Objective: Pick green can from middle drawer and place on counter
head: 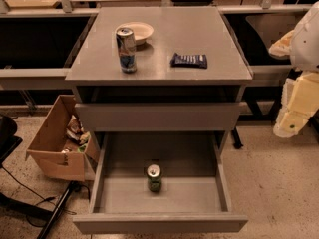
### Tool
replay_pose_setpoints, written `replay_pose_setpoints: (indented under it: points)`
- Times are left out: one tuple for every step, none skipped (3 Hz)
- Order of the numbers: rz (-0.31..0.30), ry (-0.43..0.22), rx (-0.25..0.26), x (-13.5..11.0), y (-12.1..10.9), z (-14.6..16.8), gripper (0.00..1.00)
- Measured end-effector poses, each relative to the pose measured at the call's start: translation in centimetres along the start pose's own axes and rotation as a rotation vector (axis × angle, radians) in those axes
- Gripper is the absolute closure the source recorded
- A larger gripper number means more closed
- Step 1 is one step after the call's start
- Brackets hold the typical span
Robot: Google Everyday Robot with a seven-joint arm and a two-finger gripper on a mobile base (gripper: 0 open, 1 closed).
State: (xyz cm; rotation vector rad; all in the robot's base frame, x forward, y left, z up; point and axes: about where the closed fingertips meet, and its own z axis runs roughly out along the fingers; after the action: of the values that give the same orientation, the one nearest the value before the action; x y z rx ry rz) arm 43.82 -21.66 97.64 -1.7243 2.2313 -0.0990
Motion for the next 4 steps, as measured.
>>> replay_pose_setpoints:
  points:
    - [0.000, 0.000, 0.000, 0.0, 0.0, 0.0, 0.00]
    - [0.022, -0.091, -0.003, -0.4, 0.3, 1.9, 0.00]
    - [0.047, -0.270, -0.095, -0.5, 3.2, 9.6, 0.00]
    - [0.097, -0.582, -0.213, -2.4, 9.4, 20.6, 0.00]
